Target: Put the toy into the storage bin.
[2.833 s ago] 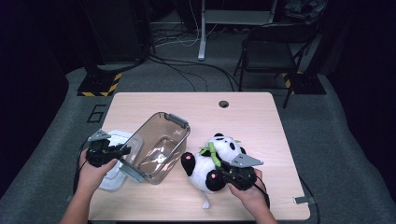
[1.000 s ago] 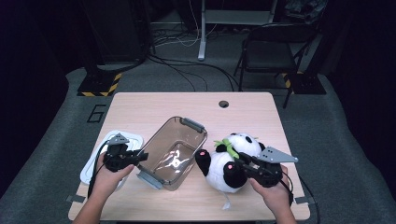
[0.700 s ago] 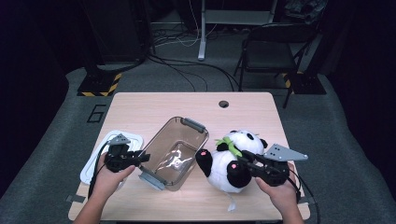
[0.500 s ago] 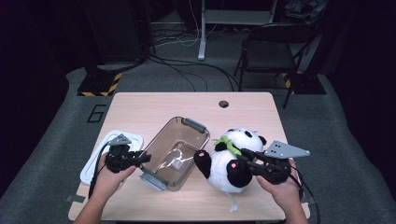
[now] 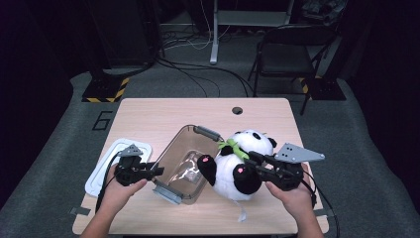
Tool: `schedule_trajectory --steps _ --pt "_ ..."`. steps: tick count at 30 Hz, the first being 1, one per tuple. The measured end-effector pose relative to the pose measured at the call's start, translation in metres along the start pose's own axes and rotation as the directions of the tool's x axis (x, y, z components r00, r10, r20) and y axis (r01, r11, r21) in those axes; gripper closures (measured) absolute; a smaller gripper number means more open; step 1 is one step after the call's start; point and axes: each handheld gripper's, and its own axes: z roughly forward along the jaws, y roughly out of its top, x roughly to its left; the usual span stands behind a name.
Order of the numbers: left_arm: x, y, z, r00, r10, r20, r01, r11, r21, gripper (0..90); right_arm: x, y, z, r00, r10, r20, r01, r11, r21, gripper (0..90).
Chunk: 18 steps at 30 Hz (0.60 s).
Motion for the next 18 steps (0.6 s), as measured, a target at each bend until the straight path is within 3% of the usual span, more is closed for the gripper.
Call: schedule_trajectory --steps 7,16,18 --pt "-0.005 0.001 0.002 0.9996 0.013 0.026 -0.013 0.9999 0.001 58.7 0.003 0.009 0.005 0.9999 -0.015 -0.003 0.015 1.0 -0.018 68.9" --pt "-0.004 0.002 0.0 0.9995 0.015 0.029 -0.015 0.9998 -0.012 49.2 0.007 0.022 0.021 0.9989 -0.047 -0.007 0.046 0.998 -0.035 69.0" --pt "-0.004 0.002 -0.002 0.9997 0.017 0.016 -0.016 0.9992 -0.037 47.4 0.008 0.024 0.025 0.999 -0.043 -0.011 0.042 0.998 -0.038 69.0"
